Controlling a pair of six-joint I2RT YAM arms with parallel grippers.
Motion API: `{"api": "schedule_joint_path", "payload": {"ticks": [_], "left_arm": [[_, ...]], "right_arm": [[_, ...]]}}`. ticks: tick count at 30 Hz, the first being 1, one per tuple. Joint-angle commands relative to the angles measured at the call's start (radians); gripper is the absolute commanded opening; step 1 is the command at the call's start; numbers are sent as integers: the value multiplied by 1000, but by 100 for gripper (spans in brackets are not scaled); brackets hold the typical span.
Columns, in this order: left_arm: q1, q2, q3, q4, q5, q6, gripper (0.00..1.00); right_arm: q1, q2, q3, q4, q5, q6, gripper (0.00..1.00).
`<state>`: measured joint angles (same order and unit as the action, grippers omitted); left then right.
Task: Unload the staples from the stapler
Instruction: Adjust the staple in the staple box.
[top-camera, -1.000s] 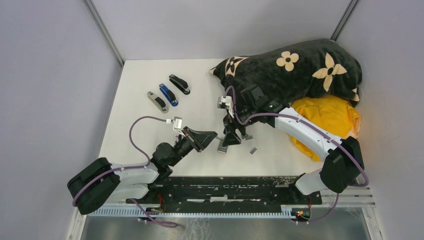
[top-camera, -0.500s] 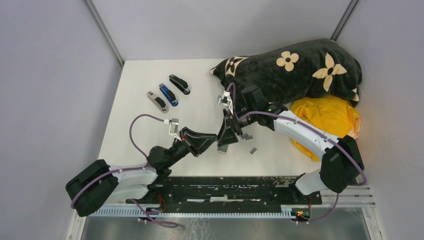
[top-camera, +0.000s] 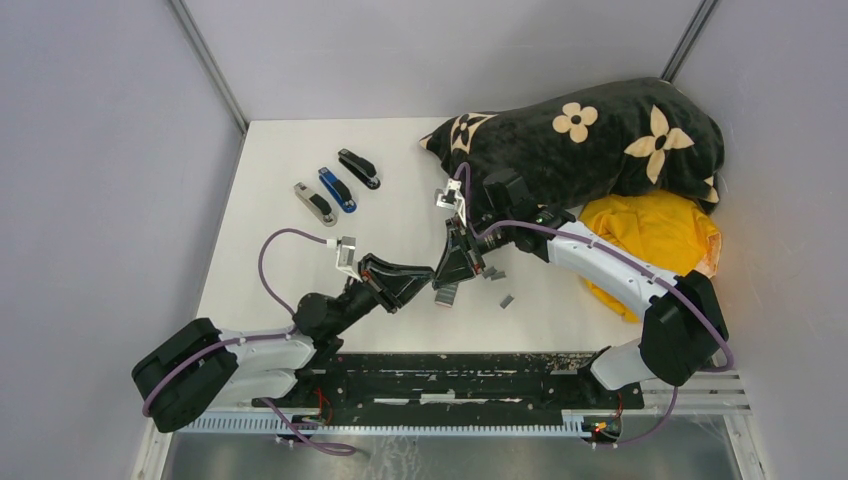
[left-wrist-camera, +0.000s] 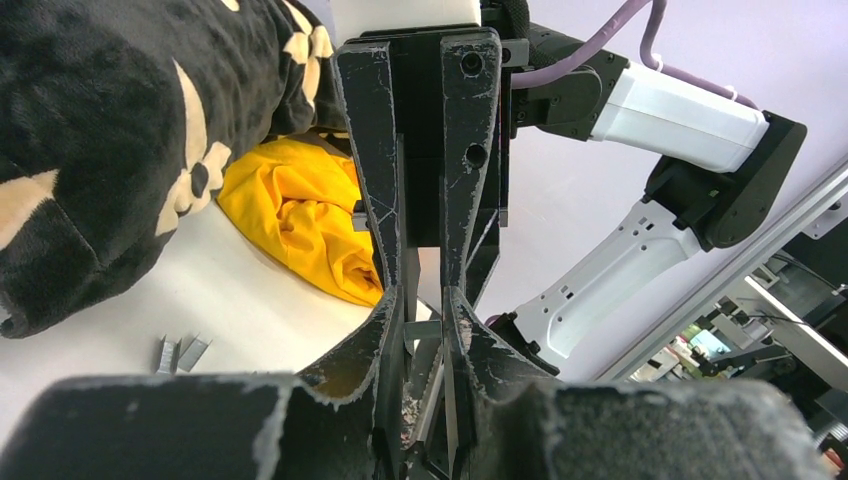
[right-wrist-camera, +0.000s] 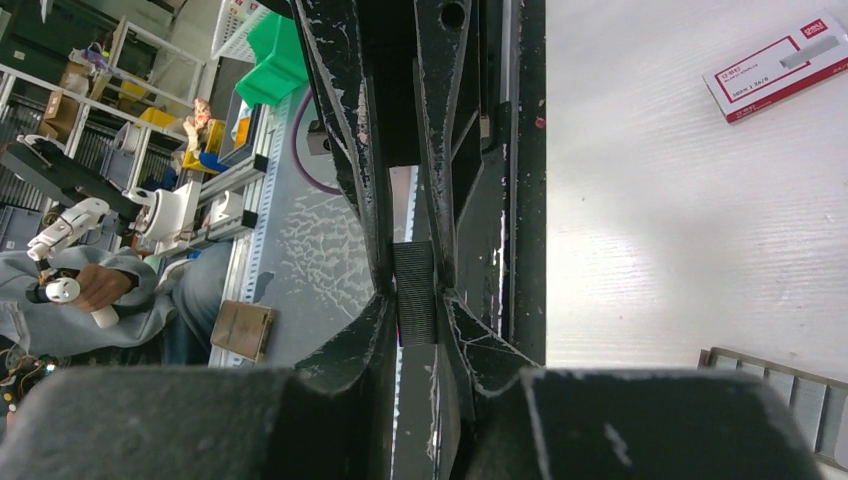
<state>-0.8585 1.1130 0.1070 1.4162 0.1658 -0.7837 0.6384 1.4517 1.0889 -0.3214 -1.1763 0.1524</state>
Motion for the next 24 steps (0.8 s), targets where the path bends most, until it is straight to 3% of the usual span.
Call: {"api": "schedule_joint_path", "payload": {"ticks": [1,5,8,12,15,19,21,24], "left_arm": [[4,-22,-5,41,-22,11,23],[5,-85,-30,-37,-108,-4,55],[4,-206,-72,-203,-235,-23,71],[4,-448,-83,-724,-366,-56,71],[4,-602,-100,-958,-377,-119,67],[-11,-608,-94,-1006,-308,-177,55],[-64,-514,-56,-993,-314,-182,54],[-226,-294,50,-977,-437,-158,54]], "right_arm": [[-5,-14,12,13,-19,-33,19],[-5,-16,41,-89,23,-142,18],[-6,-21,62,-196,111,-265,18],[-35,-35,81,-266,218,-343,18],[-73,-58,95,-290,323,-356,18],[-121,-93,117,-314,451,-364,19],[-142,-114,118,-312,482,-362,19],[-173,-126,118,-311,501,-351,19]]}}
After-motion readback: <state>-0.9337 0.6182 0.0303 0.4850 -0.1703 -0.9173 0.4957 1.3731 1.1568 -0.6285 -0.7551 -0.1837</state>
